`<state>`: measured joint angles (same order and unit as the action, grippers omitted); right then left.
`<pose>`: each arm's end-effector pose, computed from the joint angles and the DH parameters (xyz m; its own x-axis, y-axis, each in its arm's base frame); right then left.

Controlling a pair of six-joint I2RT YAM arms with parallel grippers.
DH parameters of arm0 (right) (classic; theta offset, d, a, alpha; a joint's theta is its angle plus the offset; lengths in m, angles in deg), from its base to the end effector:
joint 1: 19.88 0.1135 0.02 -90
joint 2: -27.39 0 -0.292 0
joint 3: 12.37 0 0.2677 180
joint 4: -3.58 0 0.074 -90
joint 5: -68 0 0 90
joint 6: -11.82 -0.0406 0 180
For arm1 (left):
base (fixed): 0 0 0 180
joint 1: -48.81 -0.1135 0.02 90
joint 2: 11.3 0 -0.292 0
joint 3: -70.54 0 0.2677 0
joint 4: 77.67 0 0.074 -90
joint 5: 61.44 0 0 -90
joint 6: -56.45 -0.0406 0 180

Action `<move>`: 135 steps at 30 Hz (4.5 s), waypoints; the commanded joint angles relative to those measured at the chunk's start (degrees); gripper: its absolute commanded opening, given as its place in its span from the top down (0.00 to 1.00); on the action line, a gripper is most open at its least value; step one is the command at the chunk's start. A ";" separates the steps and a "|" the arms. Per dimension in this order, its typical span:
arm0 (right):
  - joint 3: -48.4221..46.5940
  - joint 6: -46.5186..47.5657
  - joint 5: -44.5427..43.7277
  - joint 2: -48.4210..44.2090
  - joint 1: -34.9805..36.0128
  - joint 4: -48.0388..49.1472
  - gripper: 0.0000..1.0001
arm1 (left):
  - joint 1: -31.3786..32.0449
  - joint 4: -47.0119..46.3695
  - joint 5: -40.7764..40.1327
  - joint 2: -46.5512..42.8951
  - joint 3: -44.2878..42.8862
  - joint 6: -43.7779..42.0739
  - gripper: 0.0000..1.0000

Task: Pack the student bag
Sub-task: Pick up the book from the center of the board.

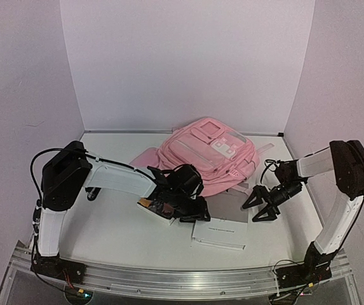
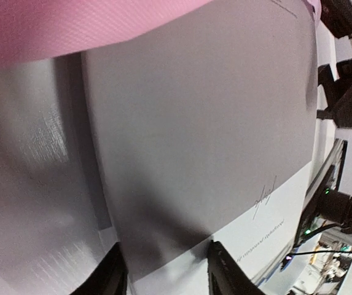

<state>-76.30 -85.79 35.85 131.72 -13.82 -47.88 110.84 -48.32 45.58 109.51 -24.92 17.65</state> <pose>0.2878 0.0651 0.1274 -0.9890 -0.0341 0.1442 0.1030 0.5414 0.8345 0.2131 -0.4266 0.1576 -0.9598 0.2186 -0.1759 0.2806 0.7492 -0.6000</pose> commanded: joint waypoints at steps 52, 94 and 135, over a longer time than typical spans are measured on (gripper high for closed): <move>-22.81 31.07 14.31 -3.45 5.62 -21.34 0.09 | 5.02 1.05 -20.08 -26.82 9.92 -18.43 1.00; -52.32 72.62 -6.02 1.34 13.19 -46.77 0.05 | -0.90 31.01 -3.60 -22.97 -14.64 -48.49 1.00; -59.51 61.73 4.28 6.25 15.19 -46.69 1.00 | -1.99 31.59 -14.76 -24.58 -13.18 -42.94 0.44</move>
<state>-130.84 -19.82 36.25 136.23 1.02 -86.98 109.86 -13.81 32.87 87.37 -38.26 -30.30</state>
